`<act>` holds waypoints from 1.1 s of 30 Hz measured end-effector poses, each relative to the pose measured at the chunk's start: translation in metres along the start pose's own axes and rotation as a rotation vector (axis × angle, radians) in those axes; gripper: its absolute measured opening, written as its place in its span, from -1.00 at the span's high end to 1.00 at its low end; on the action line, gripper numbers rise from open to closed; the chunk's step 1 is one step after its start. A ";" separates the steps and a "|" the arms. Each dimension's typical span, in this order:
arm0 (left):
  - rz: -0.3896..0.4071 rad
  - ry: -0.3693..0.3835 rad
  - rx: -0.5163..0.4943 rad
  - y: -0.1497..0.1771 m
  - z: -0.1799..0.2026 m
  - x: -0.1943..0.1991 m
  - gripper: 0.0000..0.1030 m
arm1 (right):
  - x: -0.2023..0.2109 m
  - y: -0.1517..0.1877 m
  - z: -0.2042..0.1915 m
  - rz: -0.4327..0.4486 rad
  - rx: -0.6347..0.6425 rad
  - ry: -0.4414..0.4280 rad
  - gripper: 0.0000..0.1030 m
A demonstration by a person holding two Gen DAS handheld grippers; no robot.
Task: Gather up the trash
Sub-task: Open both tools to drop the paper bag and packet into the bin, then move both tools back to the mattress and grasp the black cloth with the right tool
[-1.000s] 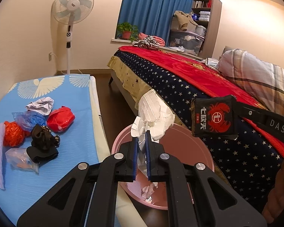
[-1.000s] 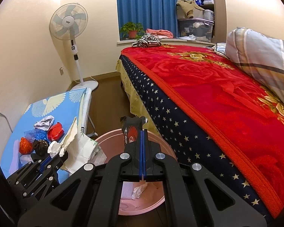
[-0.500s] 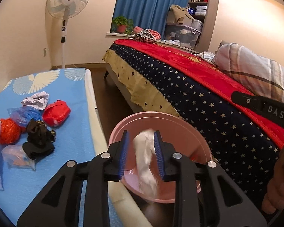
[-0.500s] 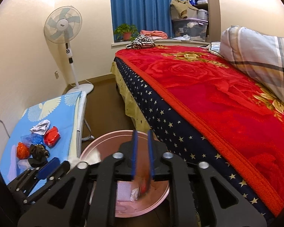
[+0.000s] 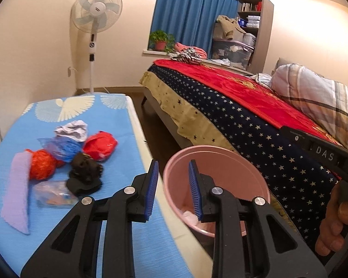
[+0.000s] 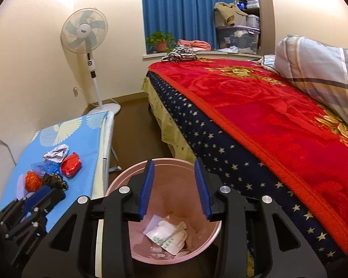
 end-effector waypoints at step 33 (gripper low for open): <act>0.074 -0.493 0.254 0.011 -0.183 0.035 0.41 | -0.050 0.020 -0.179 -0.008 0.057 -0.425 0.29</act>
Point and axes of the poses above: each gripper's, at about its wrist camera, not at the fingertips, and x roughly against the way its jaws point, z to its right, y to its underside, the point moved 6 cm from there along -x, roughly the way its jaws point, and after that the axes turned 8 degrees about x, right-handed, at the moved point
